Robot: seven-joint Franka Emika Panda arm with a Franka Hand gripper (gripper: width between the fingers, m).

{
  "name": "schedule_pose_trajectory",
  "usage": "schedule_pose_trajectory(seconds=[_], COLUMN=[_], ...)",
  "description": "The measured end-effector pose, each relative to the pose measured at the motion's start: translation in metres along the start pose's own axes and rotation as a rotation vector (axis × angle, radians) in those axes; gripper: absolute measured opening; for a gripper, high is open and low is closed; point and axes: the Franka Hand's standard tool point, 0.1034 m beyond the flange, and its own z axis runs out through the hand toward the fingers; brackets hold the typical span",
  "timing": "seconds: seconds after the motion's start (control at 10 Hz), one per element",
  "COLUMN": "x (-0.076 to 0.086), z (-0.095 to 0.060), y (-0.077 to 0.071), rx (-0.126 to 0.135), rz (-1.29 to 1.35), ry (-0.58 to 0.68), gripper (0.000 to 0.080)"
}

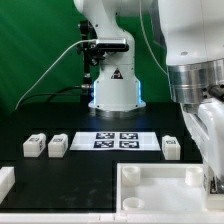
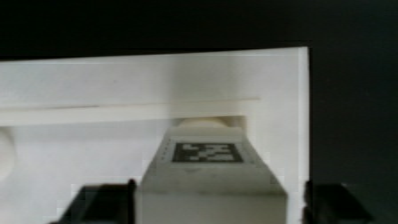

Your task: Assemble one leg

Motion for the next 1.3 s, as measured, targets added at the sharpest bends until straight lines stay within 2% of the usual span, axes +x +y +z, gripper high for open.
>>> schedule_pose_trajectory(seconds=[0.1, 0.2, 0.3, 0.4, 0.7, 0.9, 1.0, 1.3], x=[0.000, -0.001, -0.004, -0.009, -0.006, -0.005, -0.001, 0.001], z=[0.000, 0.000, -0.002, -0.003, -0.002, -0.004, -0.005, -0.004], y=[0.000, 0.000, 0.000, 0.000, 0.000, -0.002, -0.005, -0.005], rx=[0.000, -0.002, -0.006, -0.005, -0.013, -0.052, -0.056, -0.055], rz=[0.000, -0.152, -0.386, -0.468, -0.822, -1.281, -1.426, -1.396], ry=[0.000, 0.005, 0.015, 0.016, 0.022, 0.077, 0.078, 0.076], gripper=[0.0608, 0.0608, 0.0640, 0.0640, 0.0649, 0.0649, 0.0649, 0.0627])
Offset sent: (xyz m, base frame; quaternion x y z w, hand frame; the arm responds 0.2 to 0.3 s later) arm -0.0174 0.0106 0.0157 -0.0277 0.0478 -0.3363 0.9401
